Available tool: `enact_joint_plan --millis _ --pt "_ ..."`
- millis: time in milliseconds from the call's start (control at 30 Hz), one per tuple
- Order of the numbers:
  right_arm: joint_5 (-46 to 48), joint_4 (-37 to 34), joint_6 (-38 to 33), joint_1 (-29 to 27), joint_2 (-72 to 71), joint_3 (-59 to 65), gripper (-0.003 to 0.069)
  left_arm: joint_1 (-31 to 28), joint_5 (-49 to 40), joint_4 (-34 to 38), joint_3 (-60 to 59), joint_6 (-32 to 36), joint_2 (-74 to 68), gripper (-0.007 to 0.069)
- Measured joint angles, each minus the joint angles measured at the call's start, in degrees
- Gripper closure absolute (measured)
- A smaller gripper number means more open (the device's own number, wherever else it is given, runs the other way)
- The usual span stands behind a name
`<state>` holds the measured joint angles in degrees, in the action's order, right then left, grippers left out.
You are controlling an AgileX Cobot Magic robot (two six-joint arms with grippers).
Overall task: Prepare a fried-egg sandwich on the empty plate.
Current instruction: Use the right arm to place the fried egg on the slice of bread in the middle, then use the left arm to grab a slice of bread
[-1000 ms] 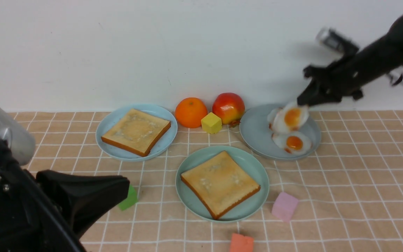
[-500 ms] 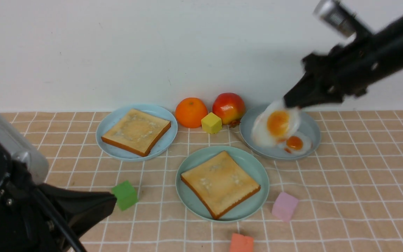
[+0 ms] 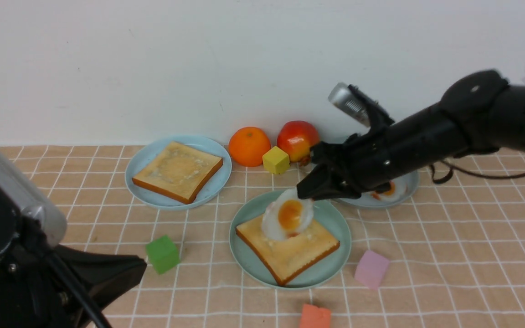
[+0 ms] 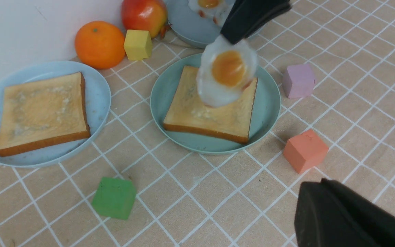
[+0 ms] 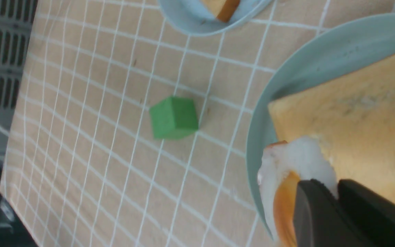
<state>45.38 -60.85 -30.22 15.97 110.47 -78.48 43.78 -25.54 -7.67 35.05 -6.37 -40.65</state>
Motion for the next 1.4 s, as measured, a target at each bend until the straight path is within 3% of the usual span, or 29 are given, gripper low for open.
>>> enact_joint_plan --millis 233,333,433,567,667,767,867,967,1100,1400 --pt "-3.3 -3.5 -0.9 0.1 4.9 0.0 0.0580 0.0 -0.1 0.0 0.0 0.0 0.0 0.0636" --pt "-4.1 -3.2 0.4 0.1 5.9 0.0 0.0536 0.0 -0.1 0.0 0.0 0.0 0.0 0.0633" --pt "-4.1 -2.1 0.5 0.1 6.0 0.0 0.0453 0.0 -0.1 0.0 0.0 0.0 0.0 0.0629" --pt "-3.6 3.5 0.6 -0.6 5.6 0.0 0.0260 0.0 -2.1 1.1 -0.2 -2.7 -0.9 0.0627" --pt "-2.1 7.5 2.0 -2.0 3.9 0.0 0.0219 0.0 -4.6 1.2 -0.2 -6.5 -3.3 0.0626" --pt "1.5 17.0 6.4 -4.7 -2.6 0.0 0.0256 0.0 -7.5 0.1 -0.2 -10.7 -9.3 0.0625" --pt "5.4 26.5 10.7 -6.2 -10.5 0.0 0.0368 0.0 -8.5 -0.3 1.9 -12.4 -15.1 0.0625" --pt "10.1 36.6 16.7 -6.2 -20.1 0.7 0.0526 -1.0 -8.9 -1.0 8.1 -12.9 -22.5 0.0625" --pt "12.2 44.2 22.7 -6.2 -31.2 5.3 0.0664 -7.7 -9.9 -1.2 18.8 -11.5 -32.5 0.0638" --pt "13.0 46.5 24.5 -6.2 -47.4 15.2 0.0664 -19.0 -10.4 4.3 31.2 0.6 -47.3 0.0638"
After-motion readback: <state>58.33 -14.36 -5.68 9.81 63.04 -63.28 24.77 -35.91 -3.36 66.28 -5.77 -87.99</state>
